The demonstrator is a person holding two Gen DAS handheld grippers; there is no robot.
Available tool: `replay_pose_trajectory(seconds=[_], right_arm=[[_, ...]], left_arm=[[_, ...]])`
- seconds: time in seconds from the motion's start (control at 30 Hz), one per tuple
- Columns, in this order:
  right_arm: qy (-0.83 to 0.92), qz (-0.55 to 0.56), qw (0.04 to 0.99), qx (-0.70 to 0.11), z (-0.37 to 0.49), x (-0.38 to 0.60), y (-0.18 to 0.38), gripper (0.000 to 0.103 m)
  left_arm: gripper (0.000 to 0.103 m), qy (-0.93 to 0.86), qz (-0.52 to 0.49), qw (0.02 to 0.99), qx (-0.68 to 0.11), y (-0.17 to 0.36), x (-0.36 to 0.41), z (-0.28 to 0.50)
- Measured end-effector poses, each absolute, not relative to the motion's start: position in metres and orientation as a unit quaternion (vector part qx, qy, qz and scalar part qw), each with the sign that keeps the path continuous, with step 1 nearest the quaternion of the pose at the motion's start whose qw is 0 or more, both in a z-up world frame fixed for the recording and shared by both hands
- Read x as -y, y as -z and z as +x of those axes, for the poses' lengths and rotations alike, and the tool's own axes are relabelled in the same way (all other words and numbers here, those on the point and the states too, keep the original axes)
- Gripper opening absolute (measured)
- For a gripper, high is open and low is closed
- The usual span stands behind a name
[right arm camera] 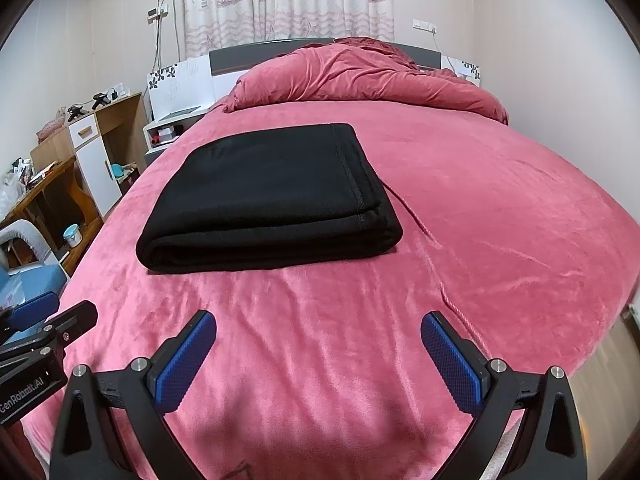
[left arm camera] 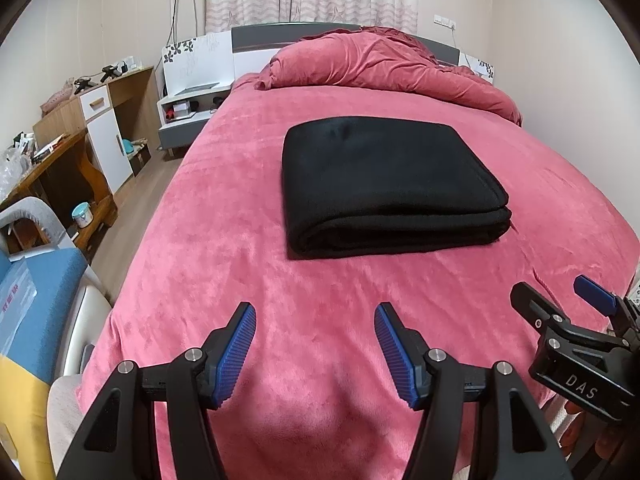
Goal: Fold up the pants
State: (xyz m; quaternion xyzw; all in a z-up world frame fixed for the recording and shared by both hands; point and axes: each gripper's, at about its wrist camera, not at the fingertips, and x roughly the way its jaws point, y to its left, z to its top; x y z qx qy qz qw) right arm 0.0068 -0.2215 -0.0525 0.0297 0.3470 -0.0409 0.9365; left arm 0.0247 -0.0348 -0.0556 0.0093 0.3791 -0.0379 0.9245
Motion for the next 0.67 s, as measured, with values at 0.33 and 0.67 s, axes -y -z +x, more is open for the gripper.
replay_pose_trajectory(seconds=[0.33, 0.67], right_arm=[[0.041, 0.031, 0.934, -0.354, 0.012, 0.223, 0.057, 0.103], [0.042, 0.031, 0.930, -0.364, 0.019, 0.224, 0.064, 0.103]], left_arm=[[0.063, 0.045, 0.005, 0.919, -0.393, 0.061, 0.035, 0.029], [0.063, 0.027, 0.001, 0.913, -0.406, 0.070, 0.032, 0.035]])
